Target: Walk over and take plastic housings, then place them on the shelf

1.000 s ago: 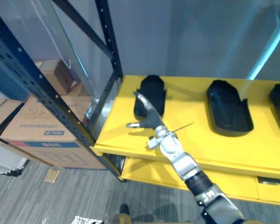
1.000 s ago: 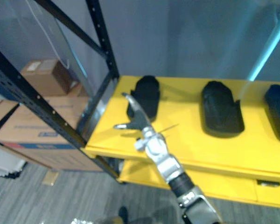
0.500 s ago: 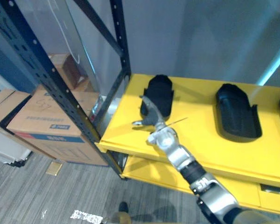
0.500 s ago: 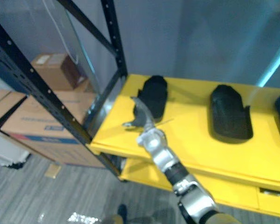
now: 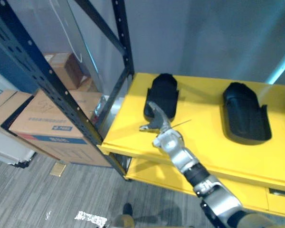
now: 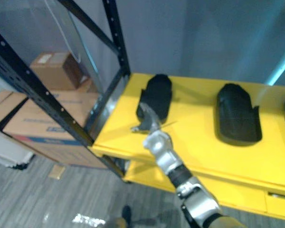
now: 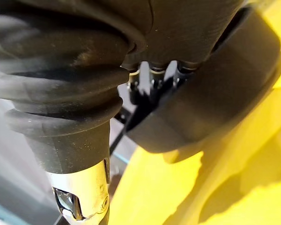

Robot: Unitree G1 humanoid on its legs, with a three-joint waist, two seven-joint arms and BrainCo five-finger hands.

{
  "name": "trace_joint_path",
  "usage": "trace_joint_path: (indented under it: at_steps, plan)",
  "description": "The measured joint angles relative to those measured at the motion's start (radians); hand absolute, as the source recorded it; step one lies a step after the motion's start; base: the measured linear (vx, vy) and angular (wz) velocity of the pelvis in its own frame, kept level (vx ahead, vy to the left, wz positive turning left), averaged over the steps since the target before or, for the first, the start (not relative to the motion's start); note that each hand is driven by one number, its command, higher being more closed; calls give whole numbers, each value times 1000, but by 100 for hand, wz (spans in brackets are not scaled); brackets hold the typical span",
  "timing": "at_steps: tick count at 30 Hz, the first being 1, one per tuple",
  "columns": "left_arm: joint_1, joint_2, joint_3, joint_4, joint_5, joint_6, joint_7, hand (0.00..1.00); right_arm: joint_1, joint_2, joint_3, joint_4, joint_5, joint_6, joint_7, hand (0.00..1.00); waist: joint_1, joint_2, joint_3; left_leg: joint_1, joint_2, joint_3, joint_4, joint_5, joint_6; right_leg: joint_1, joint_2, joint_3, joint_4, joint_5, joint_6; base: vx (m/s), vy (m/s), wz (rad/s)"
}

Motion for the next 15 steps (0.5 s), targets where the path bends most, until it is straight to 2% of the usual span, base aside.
trace_joint_path:
  at_steps: [5,13,15]
  plan:
    - [0,0,0,0,0,6,1,0,-25,-2,24,-1,18,27,75,0,0,-1,0,0,1,2,0,0,0,0,0,1,1,-1,-1,0,0,0]
    - [-6,4,-2,0,6,27,3,0,-31,-3,28,-10,58,29,106,0,1,-9,-2,0,6,9,0,0,0,-7,3,16,5,-1,-2,0,0,-2]
    - [-7,13,-9,2,6,27,3,0,-29,-7,44,-43,60,41,123,0,3,-17,0,-4,14,16,0,0,0,-21,7,24,16,-5,-9,1,-11,-10]
